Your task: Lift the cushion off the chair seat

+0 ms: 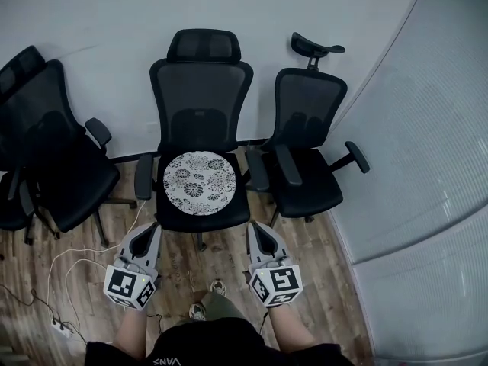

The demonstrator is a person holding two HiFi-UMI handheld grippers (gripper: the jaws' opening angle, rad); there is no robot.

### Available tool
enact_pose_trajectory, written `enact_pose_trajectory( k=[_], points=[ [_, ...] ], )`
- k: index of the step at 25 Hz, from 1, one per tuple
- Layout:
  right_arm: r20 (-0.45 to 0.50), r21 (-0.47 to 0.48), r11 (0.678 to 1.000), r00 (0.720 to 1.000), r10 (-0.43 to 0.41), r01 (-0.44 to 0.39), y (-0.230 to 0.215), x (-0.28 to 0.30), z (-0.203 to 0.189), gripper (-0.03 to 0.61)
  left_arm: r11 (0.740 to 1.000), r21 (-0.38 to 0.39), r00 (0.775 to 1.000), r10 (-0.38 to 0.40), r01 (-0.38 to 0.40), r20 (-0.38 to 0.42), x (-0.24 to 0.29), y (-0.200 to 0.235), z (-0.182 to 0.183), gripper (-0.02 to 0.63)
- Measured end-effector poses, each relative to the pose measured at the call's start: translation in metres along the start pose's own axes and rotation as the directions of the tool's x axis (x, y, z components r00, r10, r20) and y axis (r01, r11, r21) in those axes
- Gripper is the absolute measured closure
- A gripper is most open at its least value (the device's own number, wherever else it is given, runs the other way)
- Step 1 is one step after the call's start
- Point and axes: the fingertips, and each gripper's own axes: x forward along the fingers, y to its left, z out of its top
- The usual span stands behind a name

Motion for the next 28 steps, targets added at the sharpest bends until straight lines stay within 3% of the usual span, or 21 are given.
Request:
enact_pose_trajectory(
  k=[8,18,28],
  points=[
    [-0.005,-0.010,1.000,1.000,0.017,-0.017,-0.032,0.043,0.005,0.565,1.000,0.003,1.000,0.013,-0.013,-0.005,0.047,0.014,0.001,0.603],
    [-0.016,-0.029,0.997,0.997,0.077,-0.078,-0.074,0.106,0.010,0.565,0.995,-0.006,0.995,0.096,-0.096,0.001,0.105,0.040,0.003,0.603],
    [-0.036,-0.001,0.994,0.993,0.109,-0.109,-0.094,0.147,0.004,0.565,0.993,-0.008,0.992,0.121,-0.121,-0.020,0.143,0.056,-0.003,0.603]
  ],
)
